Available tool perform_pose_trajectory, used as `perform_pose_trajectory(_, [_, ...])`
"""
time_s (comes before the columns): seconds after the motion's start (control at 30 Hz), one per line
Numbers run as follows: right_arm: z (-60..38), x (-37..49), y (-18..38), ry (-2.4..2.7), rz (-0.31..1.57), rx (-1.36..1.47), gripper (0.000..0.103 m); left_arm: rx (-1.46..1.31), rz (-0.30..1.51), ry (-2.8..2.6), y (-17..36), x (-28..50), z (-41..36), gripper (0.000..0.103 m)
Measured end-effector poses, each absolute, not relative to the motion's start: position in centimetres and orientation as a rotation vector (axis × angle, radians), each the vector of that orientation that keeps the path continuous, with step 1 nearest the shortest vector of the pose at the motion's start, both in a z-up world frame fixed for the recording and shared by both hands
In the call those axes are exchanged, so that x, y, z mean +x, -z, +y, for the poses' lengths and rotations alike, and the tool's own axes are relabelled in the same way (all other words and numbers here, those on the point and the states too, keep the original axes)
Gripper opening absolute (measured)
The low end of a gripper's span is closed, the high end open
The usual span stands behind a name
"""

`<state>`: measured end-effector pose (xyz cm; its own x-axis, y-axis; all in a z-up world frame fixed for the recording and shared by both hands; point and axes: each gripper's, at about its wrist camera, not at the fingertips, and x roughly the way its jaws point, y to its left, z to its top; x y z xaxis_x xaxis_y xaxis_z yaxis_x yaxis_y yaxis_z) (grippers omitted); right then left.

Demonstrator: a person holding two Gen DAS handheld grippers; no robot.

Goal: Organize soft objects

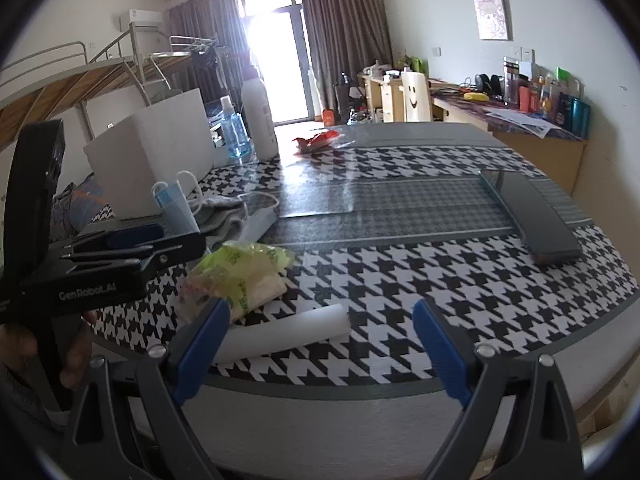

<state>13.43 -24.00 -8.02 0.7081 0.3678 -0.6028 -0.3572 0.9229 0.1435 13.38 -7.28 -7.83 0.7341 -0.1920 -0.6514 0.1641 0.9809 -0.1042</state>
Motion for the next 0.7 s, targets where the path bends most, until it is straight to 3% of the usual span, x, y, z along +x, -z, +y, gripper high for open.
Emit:
perform_pose_trajectory(0.13, [-23.9, 13.4, 8.1, -0.418, 0.676, 0.017, 0.095, -0.046, 0.732, 0.197, 8.0, 13.7, -7.3, 0.073])
perform_pose_trajectory(0.23, [-23.8, 13.5, 8.1, -0.426, 0.679, 0.022, 0.095, -0.047, 0.75, 0.202, 8.4, 14.2, -7.5, 0.061])
perform_pose_trajectory(0.4, [-23.6, 14.1, 8.3, -0.435, 0.689, 0.029, 0.095, -0.059, 0.756, 0.196, 8.5, 14.5, -7.3, 0.059])
perform_pose_trajectory(0.47, [-23.6, 14.4, 8.4, -0.437, 0.695, 0.031, 0.095, -0.064, 0.764, 0.192, 8.6, 14.7, -7.2, 0.045])
perform_pose_trajectory(0.7, [-22.7, 14.8, 8.3, -0.468, 0.693, 0.017, 0.095, -0.078, 0.775, 0.197, 8.7, 14.7, -6.7, 0.026])
